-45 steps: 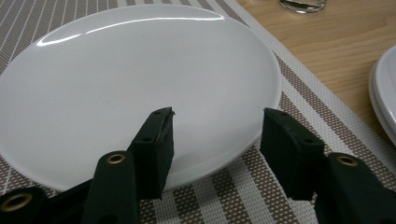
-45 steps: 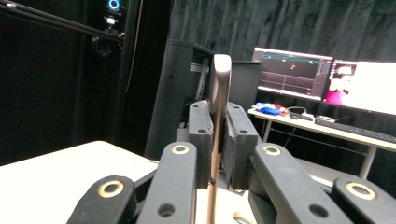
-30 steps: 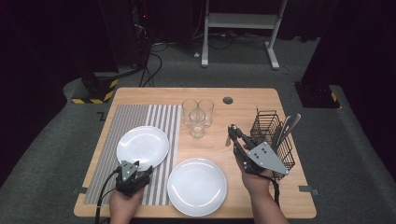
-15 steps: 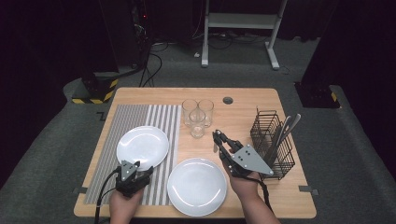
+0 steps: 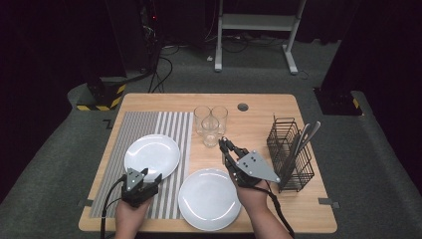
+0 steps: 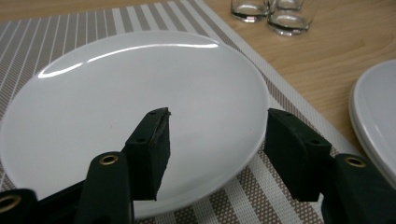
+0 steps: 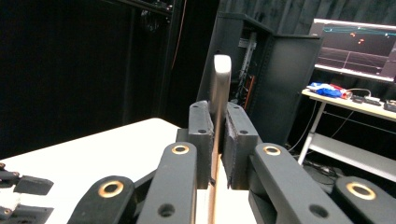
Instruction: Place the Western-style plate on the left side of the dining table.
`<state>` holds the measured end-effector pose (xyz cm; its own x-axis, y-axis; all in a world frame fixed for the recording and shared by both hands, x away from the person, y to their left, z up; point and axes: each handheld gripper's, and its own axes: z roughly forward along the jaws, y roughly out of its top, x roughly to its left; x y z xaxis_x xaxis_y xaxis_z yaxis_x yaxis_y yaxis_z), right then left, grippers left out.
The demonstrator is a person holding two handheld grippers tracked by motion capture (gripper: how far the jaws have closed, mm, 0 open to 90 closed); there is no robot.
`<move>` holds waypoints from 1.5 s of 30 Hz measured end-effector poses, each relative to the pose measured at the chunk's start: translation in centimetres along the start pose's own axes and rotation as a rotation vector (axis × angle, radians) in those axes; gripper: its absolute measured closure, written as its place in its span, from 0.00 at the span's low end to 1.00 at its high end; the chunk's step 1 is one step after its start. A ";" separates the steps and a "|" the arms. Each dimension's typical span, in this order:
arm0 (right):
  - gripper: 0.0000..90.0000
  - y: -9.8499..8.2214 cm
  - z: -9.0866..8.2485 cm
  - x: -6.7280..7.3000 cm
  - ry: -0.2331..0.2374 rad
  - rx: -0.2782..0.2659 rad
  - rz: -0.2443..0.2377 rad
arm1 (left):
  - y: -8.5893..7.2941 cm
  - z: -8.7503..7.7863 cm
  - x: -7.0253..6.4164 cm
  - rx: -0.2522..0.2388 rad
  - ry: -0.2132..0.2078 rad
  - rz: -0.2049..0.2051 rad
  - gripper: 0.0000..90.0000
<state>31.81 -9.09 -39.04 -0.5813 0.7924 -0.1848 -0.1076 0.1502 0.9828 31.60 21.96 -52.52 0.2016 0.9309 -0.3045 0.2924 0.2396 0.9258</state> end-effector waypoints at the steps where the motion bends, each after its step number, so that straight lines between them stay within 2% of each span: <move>1: 0.92 0.1 0.0 0.1 -0.004 0.001 -0.001 | 0.2 0.0 0.0 -0.008 -0.006 -0.009 0.45; 5: 0.92 0.5 0.3 0.5 -0.009 -0.004 0.019 | 0.9 -0.1 -0.2 -0.031 -0.033 -0.017 0.45; 11: 0.92 0.9 0.5 1.4 -0.006 -0.001 0.019 | 2.0 -0.2 -1.1 -0.050 -0.085 -0.029 0.46; 16: 0.92 1.1 0.8 2.2 0.030 0.013 0.040 | 2.5 -0.5 -2.3 -0.059 -0.114 -0.011 0.46; 21: 0.92 1.3 1.1 2.9 0.055 0.011 0.038 | 2.8 -0.5 -3.3 -0.062 -0.143 0.007 0.46; 34: 0.92 1.3 2.2 5.0 0.122 0.009 0.027 | 3.4 -1.2 -4.4 -0.080 -0.201 -0.008 0.45; 38: 0.92 1.3 2.7 5.4 0.147 0.012 0.046 | 3.6 -1.6 -4.8 -0.095 -0.219 -0.007 0.45; 45: 0.92 1.6 3.1 6.3 0.176 0.009 0.051 | 4.2 -2.4 -5.5 -0.122 -0.250 -0.017 0.45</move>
<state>30.50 -1.99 -38.68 -0.7180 0.6836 -0.1308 -0.0676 0.1186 0.9906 29.47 18.57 -46.39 0.4262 0.8331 -0.3525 0.1865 0.3003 0.9354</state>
